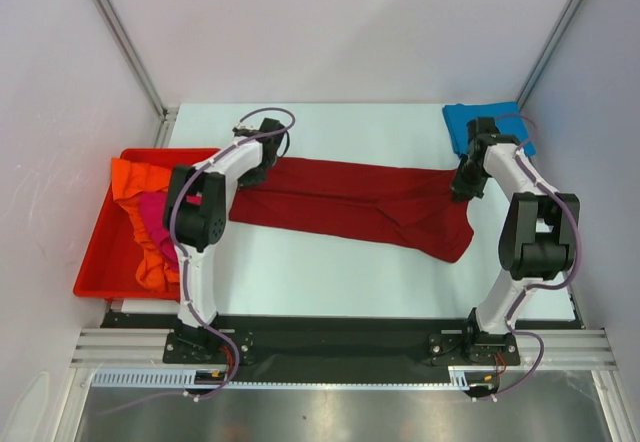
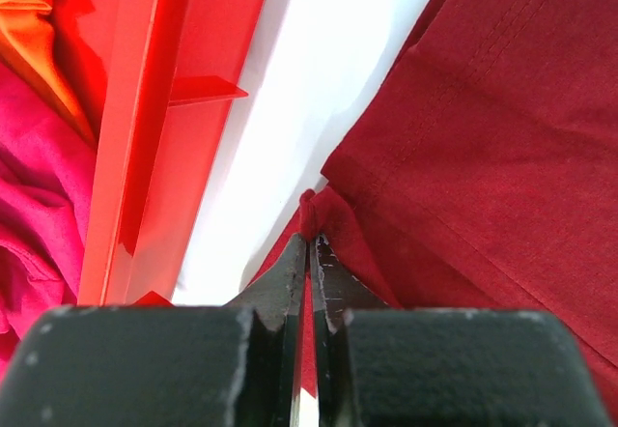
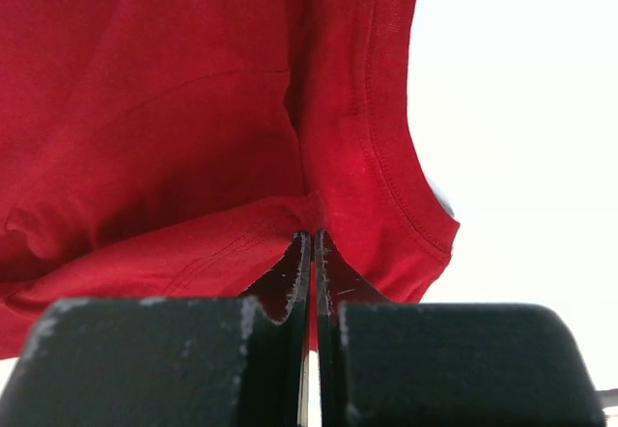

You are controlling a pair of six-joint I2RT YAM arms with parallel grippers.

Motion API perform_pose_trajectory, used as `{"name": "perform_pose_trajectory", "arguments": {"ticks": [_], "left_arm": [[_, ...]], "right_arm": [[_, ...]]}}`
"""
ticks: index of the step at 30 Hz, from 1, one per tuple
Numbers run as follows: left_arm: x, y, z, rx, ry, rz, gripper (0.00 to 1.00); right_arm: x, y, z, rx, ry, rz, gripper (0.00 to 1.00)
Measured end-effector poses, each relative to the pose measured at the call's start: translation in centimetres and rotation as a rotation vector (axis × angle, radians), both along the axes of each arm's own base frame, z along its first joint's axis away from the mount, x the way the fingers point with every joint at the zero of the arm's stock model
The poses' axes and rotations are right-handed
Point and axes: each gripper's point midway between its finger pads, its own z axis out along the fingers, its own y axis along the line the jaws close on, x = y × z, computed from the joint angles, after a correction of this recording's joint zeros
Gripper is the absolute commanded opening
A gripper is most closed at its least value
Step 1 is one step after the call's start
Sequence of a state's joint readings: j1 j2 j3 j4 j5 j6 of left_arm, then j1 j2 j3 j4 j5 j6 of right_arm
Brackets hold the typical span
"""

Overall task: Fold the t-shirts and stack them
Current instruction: Fold the tshirt

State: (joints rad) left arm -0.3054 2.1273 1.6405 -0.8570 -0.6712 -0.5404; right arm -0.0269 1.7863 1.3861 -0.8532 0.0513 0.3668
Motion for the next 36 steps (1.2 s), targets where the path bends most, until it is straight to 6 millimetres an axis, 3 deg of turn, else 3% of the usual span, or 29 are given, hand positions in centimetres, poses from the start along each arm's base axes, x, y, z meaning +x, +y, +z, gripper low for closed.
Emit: {"name": "perform_pose_trajectory", "arguments": {"ticks": [6,9,12,15,18,22,23,27,31,33,36], "left_arm": [[0.5,-0.2,0.1,0.000,-0.001,0.000,0.09],[0.7,-0.2,0.1,0.000,0.000,0.000,0.16],[0.8,-0.1,0.0,0.008,0.004,0.000,0.34],[0.8,-0.1,-0.1,0.012,0.007,0.004,0.60],[0.7,0.0,0.2,0.017,0.006,0.009,0.72],[0.8,-0.1,2.1,0.009,-0.030,0.005,0.73],[0.8,-0.2,3.1,0.002,-0.052,0.004,0.73],[0.1,-0.4,7.5,-0.037,-0.149,-0.003,0.73],[-3.1,-0.7,10.1,-0.074,-0.197,-0.031,0.71],[-5.0,-1.5,9.8,-0.108,-0.188,-0.066,0.67],[-7.4,-3.1,8.1,-0.178,-0.147,-0.123,0.62]], "right_arm": [[0.5,-0.1,-0.8,-0.001,0.016,0.004,0.00],[0.9,-0.1,-1.0,-0.001,0.014,0.005,0.00],[1.5,0.0,-1.1,0.003,0.009,0.005,0.02],[2.4,0.0,-1.3,0.012,0.001,0.004,0.09],[3.5,-0.2,-1.5,0.018,-0.003,-0.004,0.11],[5.3,-0.8,-1.6,0.032,-0.025,-0.019,0.27],[5.8,-1.0,-1.5,0.031,-0.033,-0.022,0.40],[7.0,-1.4,-0.3,0.028,-0.070,-0.022,0.61],[6.8,-1.6,0.9,0.018,-0.081,-0.015,0.63],[5.7,-1.4,1.6,0.022,-0.083,-0.015,0.63],[2.1,-0.8,2.6,0.042,-0.080,-0.007,0.60]]}}
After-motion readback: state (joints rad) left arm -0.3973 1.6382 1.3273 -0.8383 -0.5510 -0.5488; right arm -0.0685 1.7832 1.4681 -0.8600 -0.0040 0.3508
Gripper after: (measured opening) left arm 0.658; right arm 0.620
